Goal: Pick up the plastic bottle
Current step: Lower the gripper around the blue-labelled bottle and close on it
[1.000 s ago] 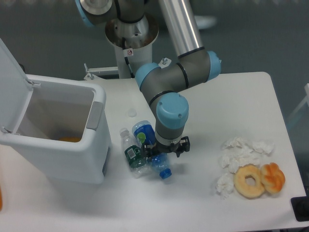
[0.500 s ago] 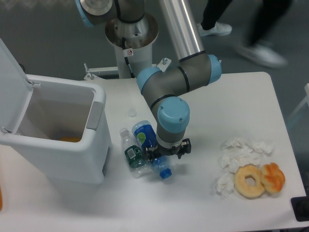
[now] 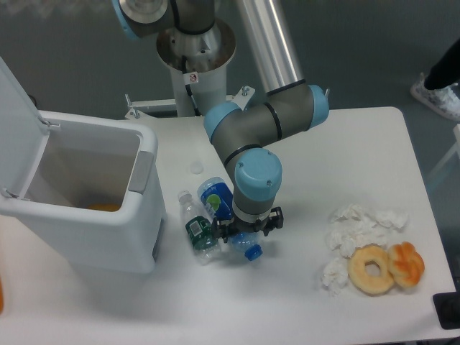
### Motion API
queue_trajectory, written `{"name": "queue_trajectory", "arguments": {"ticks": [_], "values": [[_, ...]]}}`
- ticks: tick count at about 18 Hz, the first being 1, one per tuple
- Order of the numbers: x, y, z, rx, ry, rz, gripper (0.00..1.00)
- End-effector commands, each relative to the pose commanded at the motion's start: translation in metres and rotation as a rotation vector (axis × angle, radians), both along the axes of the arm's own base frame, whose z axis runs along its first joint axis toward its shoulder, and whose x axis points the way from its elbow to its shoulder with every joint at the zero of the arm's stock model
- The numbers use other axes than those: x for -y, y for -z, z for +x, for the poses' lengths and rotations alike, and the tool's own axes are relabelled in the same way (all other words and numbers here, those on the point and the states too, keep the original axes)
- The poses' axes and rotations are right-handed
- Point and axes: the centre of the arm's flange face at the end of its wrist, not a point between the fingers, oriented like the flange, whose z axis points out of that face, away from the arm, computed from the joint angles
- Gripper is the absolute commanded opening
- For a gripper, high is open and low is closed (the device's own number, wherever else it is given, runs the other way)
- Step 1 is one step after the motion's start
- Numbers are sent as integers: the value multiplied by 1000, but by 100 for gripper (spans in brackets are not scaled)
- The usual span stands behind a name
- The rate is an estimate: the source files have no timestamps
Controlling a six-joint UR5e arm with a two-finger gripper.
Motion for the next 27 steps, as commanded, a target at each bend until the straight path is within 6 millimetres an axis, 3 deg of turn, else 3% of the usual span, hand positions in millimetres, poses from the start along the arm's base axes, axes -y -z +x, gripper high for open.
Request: {"name": "queue_trajectory", "arguments": {"ticks": [14, 27], "values": [[6, 14, 4, 24, -2, -22, 100], [7, 15, 2, 23, 2, -20, 82]]}}
